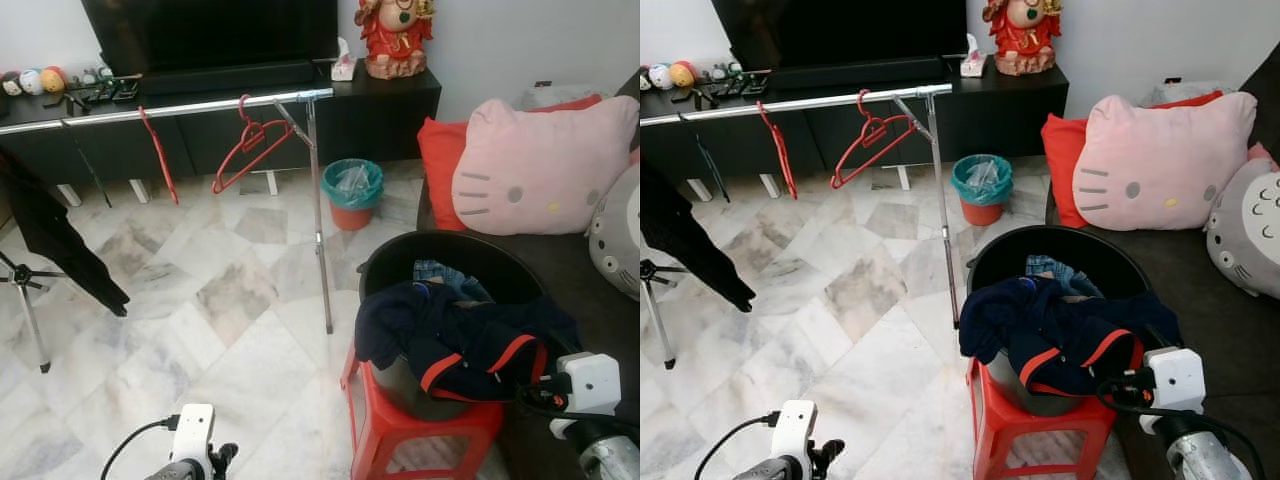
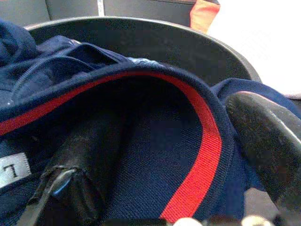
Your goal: Hang hanger
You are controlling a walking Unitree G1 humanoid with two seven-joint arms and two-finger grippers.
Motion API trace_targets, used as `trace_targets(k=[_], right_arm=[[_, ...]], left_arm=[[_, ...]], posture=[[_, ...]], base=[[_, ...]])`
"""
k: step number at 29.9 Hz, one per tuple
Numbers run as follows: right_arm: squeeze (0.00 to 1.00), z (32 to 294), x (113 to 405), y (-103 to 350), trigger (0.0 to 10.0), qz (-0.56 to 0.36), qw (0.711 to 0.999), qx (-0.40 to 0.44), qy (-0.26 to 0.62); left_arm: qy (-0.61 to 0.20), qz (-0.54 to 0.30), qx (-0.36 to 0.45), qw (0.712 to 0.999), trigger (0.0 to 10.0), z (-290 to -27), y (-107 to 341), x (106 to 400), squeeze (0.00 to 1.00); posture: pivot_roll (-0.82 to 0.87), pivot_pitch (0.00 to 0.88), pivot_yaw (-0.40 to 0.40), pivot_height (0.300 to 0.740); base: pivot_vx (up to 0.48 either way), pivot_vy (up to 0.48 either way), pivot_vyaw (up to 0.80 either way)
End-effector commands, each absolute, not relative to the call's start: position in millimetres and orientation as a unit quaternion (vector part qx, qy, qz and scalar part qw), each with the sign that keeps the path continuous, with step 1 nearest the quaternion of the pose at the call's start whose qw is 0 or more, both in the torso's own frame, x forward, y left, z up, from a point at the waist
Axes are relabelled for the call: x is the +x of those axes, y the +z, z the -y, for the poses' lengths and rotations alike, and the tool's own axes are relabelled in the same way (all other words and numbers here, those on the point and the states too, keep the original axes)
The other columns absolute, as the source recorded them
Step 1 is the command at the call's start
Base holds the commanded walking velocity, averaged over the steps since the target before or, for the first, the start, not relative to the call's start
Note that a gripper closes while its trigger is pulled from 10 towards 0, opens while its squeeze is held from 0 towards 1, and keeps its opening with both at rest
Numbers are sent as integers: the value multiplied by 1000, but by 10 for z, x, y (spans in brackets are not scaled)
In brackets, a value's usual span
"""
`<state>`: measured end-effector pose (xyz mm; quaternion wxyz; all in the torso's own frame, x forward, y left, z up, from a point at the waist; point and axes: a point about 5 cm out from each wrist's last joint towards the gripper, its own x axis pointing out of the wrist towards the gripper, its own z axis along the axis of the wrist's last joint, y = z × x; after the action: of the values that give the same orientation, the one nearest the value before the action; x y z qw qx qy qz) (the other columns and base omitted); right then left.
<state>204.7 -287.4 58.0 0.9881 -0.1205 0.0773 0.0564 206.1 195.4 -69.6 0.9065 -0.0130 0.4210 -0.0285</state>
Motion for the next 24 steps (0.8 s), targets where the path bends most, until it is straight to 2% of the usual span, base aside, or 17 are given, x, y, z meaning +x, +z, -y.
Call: trace_targets(k=[1, 7, 11, 16, 21, 24], right_arm=[[0, 2913, 2032, 513, 10000, -104, 985, -131, 48], [0, 3089, 2049, 428, 10000, -154, 975, -162, -15], [0, 3099, 2073, 426, 10000, -156, 977, -143, -28], [0, 3145, 2135, 415, 10000, -162, 982, -54, -80], [0, 3191, 2129, 373, 10000, -183, 975, 15, -123], [0, 3184, 2120, 384, 10000, -186, 967, 98, -142]], left_arm=[[-25, -422, -13, 906, 10000, -1978, -696, 2056, 0], [-25, -419, -12, 907, 10000, -1979, -685, 2073, 0], [-25, -417, -11, 909, 10000, -1980, -676, 2089, 0], [-24, -417, -11, 908, 10000, -1985, -677, 2085, 0], [-24, -416, -13, 909, 10000, -1981, -674, 2091, 0], [-25, -414, -14, 910, 10000, -1968, -669, 2104, 0]], posture=[[-196, 0, 79, 740], [-193, 0, 78, 740], [-190, 0, 78, 740], [-191, 0, 78, 740], [-190, 0, 77, 740], [-191, 0, 77, 740]], base=[[0, 0, 0], [0, 0, 0], [0, 0, 0], [0, 0, 0], [0, 0, 0], [0, 0, 0]])
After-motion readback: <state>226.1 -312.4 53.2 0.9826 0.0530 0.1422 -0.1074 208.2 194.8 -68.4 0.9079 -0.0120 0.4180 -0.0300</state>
